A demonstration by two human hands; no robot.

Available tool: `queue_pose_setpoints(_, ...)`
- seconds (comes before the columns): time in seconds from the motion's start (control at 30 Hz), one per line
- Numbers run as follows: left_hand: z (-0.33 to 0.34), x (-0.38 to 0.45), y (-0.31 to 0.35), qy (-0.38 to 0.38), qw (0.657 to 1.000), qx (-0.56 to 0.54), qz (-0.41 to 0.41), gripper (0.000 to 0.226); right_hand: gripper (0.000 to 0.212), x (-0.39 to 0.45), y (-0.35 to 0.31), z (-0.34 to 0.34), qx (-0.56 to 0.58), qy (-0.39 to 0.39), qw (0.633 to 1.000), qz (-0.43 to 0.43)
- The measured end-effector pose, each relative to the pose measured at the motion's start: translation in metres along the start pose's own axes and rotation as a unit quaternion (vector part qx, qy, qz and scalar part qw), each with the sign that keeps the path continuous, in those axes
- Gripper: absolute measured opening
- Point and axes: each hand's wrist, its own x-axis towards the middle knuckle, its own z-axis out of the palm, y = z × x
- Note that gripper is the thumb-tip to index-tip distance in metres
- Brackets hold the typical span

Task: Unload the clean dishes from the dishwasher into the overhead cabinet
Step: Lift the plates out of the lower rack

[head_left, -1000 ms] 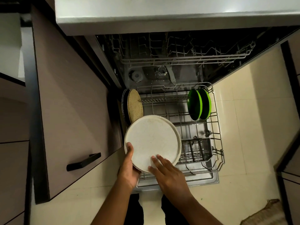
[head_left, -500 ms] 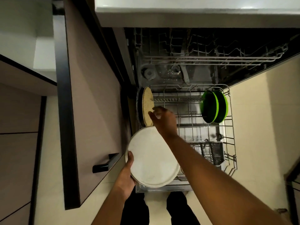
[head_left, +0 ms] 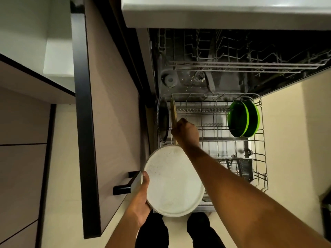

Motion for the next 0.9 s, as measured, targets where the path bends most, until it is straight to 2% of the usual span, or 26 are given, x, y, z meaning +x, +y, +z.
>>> queue_pose_setpoints(0.1,0.01,-0.002,0.002,0.017,1.0,0.026,0.003,0.064,0.004,-0.018,0.015,-0.029,0.085,0.068,0.993,-0.034)
queue_pose_setpoints(0.2,0.02,0.0,-0.001,0.021,0.998,0.054,0.007,0.075,0.013,-0.032,0.033,-0.066,0.146,0.108,0.983,-0.026)
queue_pose_setpoints(0.3,0.031,0.005,-0.004,0.019,0.998,0.052,0.009,0.084,0.022,-0.062,0.042,-0.11,0.185,0.092,0.978,-0.03)
queue_pose_setpoints(0.43,0.055,0.009,-0.008,0.017,0.999,0.027,0.017,0.082,0.027,-0.12,0.049,-0.148,0.104,0.09,0.987,-0.078)
queue_pose_setpoints(0.53,0.073,0.013,-0.008,0.009,1.0,0.01,0.024,0.083,0.023,-0.159,0.061,-0.148,0.066,0.102,0.979,-0.164)
queue_pose_setpoints(0.63,0.087,0.016,-0.011,-0.007,1.0,-0.02,0.02,0.089,0.02,-0.187,0.073,-0.133,0.022,0.057,0.97,-0.237)
queue_pose_setpoints(0.77,0.1,0.012,-0.018,-0.055,0.997,-0.05,0.017,0.094,0.009,-0.206,0.075,-0.115,-0.007,-0.023,0.964,-0.266)
queue_pose_setpoints(0.83,0.101,0.01,-0.017,-0.063,0.996,-0.069,0.017,0.094,0.01,-0.207,0.072,-0.113,-0.018,-0.043,0.962,-0.268)
queue_pose_setpoints(0.9,0.102,0.007,-0.017,-0.077,0.993,-0.09,0.025,0.093,0.021,-0.203,0.071,-0.117,-0.03,-0.057,0.961,-0.269)
